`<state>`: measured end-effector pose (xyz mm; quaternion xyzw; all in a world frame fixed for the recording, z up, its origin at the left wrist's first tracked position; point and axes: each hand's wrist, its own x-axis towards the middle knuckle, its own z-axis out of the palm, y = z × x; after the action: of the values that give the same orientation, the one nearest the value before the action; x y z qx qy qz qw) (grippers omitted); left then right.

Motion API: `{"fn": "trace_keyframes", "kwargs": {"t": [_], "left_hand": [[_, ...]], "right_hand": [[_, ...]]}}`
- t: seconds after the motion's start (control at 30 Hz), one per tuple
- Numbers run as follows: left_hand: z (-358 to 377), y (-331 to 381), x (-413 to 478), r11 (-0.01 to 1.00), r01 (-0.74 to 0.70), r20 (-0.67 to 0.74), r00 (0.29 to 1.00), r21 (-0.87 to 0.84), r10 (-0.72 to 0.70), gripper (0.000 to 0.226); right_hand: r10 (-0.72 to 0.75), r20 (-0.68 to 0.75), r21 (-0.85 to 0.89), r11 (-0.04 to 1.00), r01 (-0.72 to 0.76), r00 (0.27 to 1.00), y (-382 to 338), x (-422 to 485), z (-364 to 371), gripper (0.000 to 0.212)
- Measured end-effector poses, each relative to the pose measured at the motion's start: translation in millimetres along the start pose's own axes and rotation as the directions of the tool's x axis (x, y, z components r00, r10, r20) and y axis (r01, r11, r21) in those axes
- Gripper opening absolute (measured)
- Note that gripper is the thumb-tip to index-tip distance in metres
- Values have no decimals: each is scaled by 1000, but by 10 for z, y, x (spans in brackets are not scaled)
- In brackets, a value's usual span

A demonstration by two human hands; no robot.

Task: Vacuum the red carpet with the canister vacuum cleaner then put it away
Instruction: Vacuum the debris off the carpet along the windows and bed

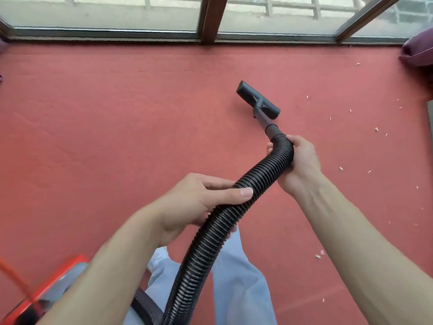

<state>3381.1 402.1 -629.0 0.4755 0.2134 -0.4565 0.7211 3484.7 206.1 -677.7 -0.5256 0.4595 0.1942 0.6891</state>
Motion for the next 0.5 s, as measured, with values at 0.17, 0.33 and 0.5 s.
{"fn": "trace_keyframes", "kwargs": {"t": [0.17, 0.33, 0.5], "left_hand": [[-25, -79, -347, 997, 49, 170, 984, 61, -59, 40], [118, -84, -380, 990, 64, 182, 979, 124, -86, 36], [280, -177, -192, 987, 85, 122, 987, 139, -103, 38]], "right_hand": [[128, -40, 153, 981, -121, 991, 243, -608, -315, 21], [223, -96, 327, 928, -181, 970, 458, -769, -533, 19], [217, -121, 389, 908, -155, 969, 482, -524, -650, 20]]}}
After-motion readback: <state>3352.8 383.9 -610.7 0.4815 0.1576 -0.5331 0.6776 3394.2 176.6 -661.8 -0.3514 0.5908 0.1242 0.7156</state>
